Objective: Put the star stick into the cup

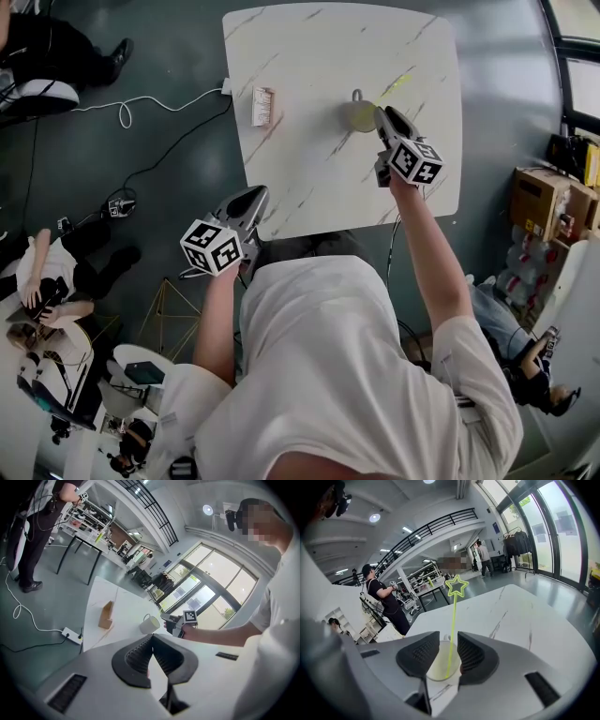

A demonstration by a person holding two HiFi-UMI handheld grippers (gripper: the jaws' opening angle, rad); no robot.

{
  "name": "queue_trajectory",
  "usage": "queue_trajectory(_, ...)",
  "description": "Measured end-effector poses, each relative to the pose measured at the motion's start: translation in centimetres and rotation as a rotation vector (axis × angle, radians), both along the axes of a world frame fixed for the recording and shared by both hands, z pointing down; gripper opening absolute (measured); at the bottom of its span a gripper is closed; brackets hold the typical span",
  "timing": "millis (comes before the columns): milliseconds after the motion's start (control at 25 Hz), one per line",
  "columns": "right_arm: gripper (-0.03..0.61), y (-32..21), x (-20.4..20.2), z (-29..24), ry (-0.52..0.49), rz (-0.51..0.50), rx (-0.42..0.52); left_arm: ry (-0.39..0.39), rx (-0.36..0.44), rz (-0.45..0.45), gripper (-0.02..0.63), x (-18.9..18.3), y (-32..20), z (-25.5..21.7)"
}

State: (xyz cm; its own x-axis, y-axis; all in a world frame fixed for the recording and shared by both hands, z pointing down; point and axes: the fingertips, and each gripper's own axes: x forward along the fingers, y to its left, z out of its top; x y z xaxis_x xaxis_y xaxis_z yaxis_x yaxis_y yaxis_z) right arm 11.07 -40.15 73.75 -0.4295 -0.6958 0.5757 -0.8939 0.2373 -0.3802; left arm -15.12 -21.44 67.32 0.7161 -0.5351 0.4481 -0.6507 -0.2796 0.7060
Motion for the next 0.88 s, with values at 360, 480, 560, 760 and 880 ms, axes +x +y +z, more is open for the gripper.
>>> queue_trajectory(360,0.124,1.6,0.1,-2.7,0.02,-0.029,0.02,0.018,0.033,0.012,0.014,0.5,0.0,-0.9)
queue_trajectory(480,0.114,2.7,0.0,-3.8,0.025,-0.046,0.025,0.027,0.042,0.013,0.014,0.7,0.2,-1.3)
queue_trajectory(560,0.1,3.3,0.0,-4.6,0.03,-0.057,0.033,0.031,0.051,0.016,0.014,0.9,0.3,-1.6)
queue_trajectory(760,0.06,5.0,0.2,-7.5,0.037,-0.085,0.068,0.024,0.077,0.036,0.014,1.8,0.7,-2.5)
queue_trajectory(880,0.043,6.3,0.4,-9.5,0.035,-0.102,0.087,0.007,0.096,0.042,0.014,2.1,1.3,-3.5)
